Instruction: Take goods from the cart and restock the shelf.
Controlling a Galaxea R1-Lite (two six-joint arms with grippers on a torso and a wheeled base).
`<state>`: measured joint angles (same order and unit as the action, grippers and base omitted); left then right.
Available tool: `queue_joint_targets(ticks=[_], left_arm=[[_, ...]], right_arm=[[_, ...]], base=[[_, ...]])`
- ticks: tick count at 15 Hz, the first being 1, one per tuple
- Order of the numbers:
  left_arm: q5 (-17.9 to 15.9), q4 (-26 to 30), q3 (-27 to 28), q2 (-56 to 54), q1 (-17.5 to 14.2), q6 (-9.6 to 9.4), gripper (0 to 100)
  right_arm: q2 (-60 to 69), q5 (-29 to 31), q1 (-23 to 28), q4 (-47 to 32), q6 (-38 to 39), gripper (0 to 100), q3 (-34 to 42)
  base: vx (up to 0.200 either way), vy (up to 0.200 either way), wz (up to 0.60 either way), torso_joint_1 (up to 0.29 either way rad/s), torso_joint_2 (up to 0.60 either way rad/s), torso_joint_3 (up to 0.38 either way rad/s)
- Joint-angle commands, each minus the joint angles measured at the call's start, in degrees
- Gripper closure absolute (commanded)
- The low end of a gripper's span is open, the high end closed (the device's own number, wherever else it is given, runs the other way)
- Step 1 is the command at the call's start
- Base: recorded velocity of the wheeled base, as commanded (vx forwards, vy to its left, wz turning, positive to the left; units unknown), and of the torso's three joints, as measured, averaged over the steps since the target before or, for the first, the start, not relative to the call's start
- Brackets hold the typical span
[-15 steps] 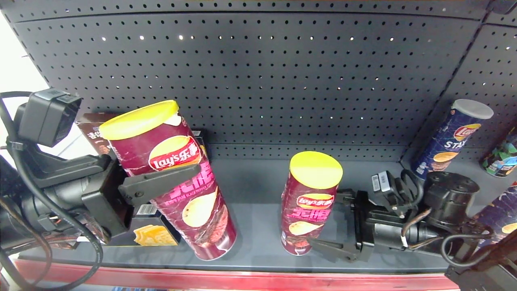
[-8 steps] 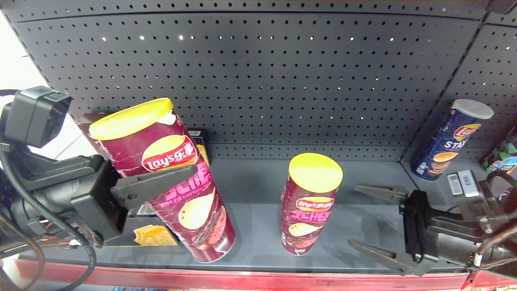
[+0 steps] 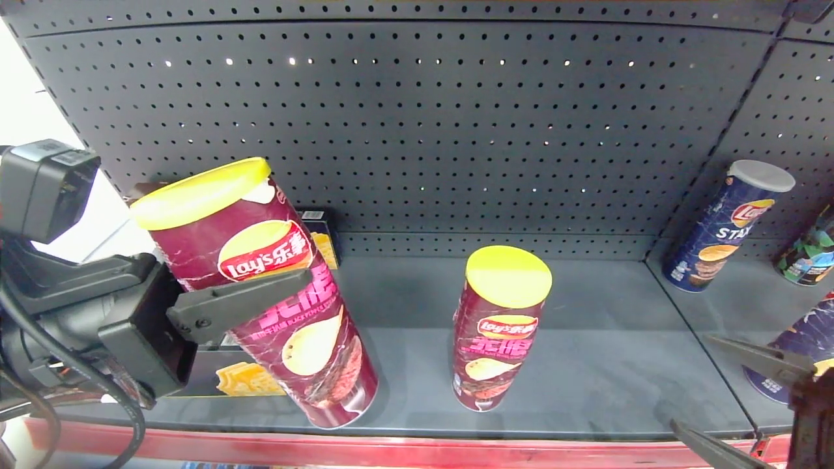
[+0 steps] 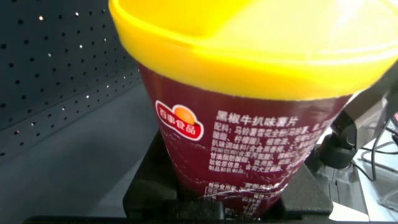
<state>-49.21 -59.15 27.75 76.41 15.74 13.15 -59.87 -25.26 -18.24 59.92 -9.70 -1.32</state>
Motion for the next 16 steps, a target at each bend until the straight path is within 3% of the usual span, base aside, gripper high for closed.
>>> queue_joint_targets(ticks=[1, 4, 7, 9, 11, 12, 16], left_arm=[[-0.01, 0.0, -0.06, -0.56, -0.09, 0.03, 100], [0.08, 0.0, -1.91, -2.49, -0.36, 0.03, 100], [0.08, 0.0, -3.14, -3.11, -0.18, 0.03, 100], [0.08, 0.0, -3.14, -3.02, -0.18, 0.03, 100], [-0.01, 0.0, -3.22, -2.93, -0.09, -0.06, 100], [-0.01, 0.0, -3.31, -2.93, -0.09, -0.06, 100], [0.26, 0.0, -5.51, -4.69, -0.45, -0.15, 100]], right_arm=[[20.93, 7.86, 2.33, -16.41, 2.15, 0, 1.05], [43.7, 24.56, 2.5, -38.91, 5.92, 0, 0.53], [59.87, 32.38, 0.57, -56.23, 6.45, 0, 1.23], [59.87, 31.06, 0.04, -58.16, 6.36, 0, 0.53], [59.87, 22.53, -0.22, -59.04, 5.57, 0, 0.35], [59.87, 21.83, -0.92, -59.92, 6.19, 0, -0.09], [59.87, 28.69, 0.57, -60.09, 8.82, 0, 1.14]], base=[[0.0, 0.0, 0.0, 0.0, 0.0, 0.0], [0.0, 0.0, 0.0, 0.0, 0.0, 0.0], [0.0, 0.0, 0.0, 0.0, 0.0, 0.0], [0.0, 0.0, 0.0, 0.0, 0.0, 0.0], [0.0, 0.0, 0.0, 0.0, 0.0, 0.0], [0.0, 0.0, 0.0, 0.0, 0.0, 0.0], [0.0, 0.0, 0.0, 0.0, 0.0, 0.0]])
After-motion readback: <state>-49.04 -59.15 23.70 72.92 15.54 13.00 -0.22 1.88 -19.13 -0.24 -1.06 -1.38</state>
